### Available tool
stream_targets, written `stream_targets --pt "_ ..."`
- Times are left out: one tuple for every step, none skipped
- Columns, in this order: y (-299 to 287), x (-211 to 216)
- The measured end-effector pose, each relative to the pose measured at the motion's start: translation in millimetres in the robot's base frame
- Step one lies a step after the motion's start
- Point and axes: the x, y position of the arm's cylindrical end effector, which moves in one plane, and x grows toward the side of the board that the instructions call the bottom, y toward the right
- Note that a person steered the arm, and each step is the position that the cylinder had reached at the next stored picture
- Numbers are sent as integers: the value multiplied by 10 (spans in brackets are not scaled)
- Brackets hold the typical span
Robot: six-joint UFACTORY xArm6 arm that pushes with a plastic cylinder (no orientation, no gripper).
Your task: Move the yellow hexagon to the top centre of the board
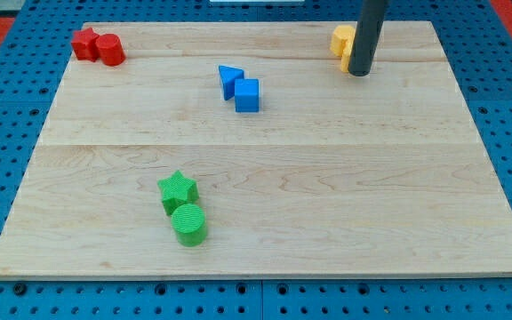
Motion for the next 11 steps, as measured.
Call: stream_targets --pt "-20 0" --pt "162 25" --pt "451 -236" --pt "274 -537" --pt "-207 -648" --pt "-440 -798" --pt "-73 -834" --pt "-211 -1109" --pt "-622 -1123" --pt "-1361 -1118" --pt "-1555 -1074"
